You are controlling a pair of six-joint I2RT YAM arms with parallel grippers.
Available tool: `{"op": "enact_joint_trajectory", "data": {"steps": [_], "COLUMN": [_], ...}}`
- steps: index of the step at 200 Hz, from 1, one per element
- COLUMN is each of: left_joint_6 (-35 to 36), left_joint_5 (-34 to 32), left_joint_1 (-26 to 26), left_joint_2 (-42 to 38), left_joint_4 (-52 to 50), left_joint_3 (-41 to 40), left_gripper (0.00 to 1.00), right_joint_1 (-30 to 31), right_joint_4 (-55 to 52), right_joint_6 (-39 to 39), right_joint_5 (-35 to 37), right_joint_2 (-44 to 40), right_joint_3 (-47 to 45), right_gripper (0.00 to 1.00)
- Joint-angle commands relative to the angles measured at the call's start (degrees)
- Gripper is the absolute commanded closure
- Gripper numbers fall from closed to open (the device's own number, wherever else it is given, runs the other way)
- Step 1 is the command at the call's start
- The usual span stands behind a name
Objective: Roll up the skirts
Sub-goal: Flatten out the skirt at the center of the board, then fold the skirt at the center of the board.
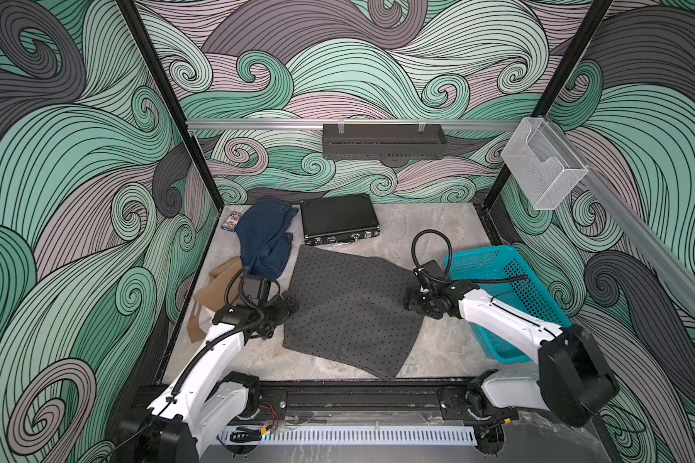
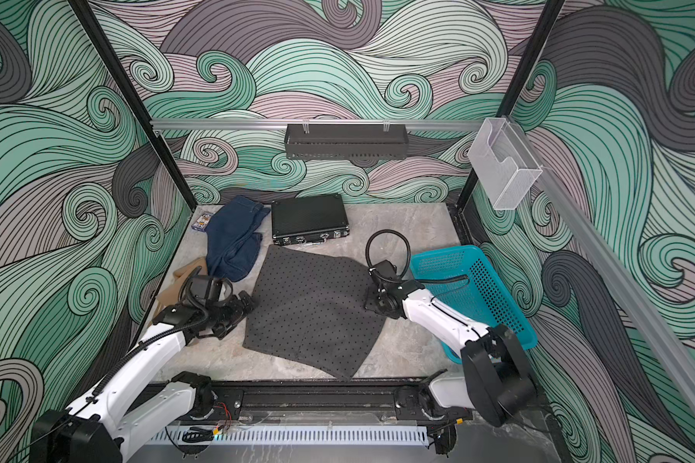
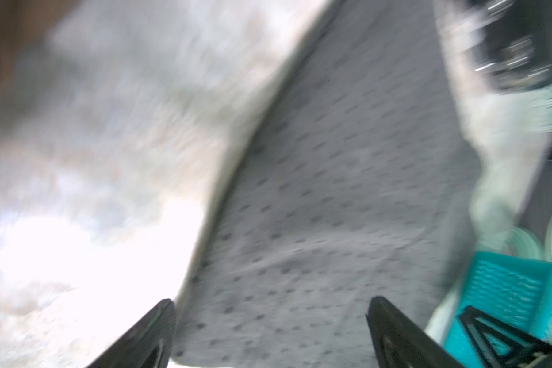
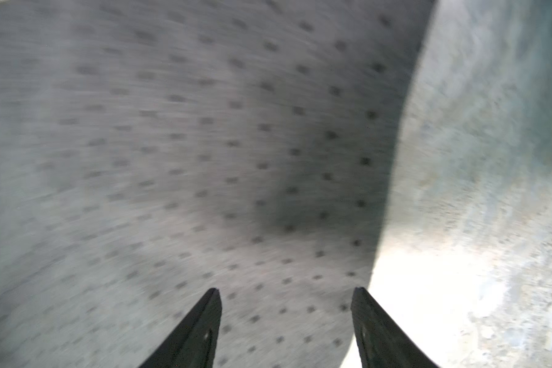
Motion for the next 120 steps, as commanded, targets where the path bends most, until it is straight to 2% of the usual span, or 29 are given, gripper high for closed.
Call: {"op": "enact_joint_trajectory", "data": {"steps": [1, 25, 35, 66, 77, 87, 104, 120], "left_joint_6": [3.57, 5.19, 6.53, 11.51, 10.93, 10.76, 14.73, 18.87], "left_joint_5": [0.57, 0.77, 2.48, 5.77, 6.88, 8.09, 6.68, 6.61], "left_joint_1": [1.36, 2.44, 3.41, 5.50, 6.15, 6.67, 6.75, 6.77], "left_joint_2": [5.69, 19.03, 24.90, 44.43, 50.10, 53.97, 59.07, 65.18], "left_joint_4": [-0.49, -1.04, -1.11, -10.56, -12.44, -11.23, -9.68, -15.09], "left_joint_3": [9.14, 20.02, 25.25, 46.22, 51.66, 55.08, 60.27, 67.77], "left_gripper": [0.05, 0.08, 0.13, 0.24, 0.26, 0.29, 0.30, 0.32], "right_joint_1": [6.19, 17.35, 22.40, 34.55, 37.23, 38.79, 40.41, 41.24], "right_joint_4": [1.98, 4.23, 3.19, -1.81, -3.40, -3.49, -3.46, -4.65], "right_joint_6": [-1.73, 1.85, 4.45, 12.87, 17.27, 18.80, 20.79, 21.75], "right_joint_5": [1.79, 5.33, 7.95, 14.04, 15.44, 13.96, 11.14, 10.30], "right_joint_2": [-3.05, -1.00, 1.42, 11.57, 15.46, 19.09, 25.05, 30.41], "right_joint_3": [3.04, 6.20, 8.82, 19.96, 24.06, 27.93, 34.37, 40.62], "right_gripper": [0.31, 0.29, 0.28, 0.28, 0.28, 0.31, 0.35, 0.35]}}
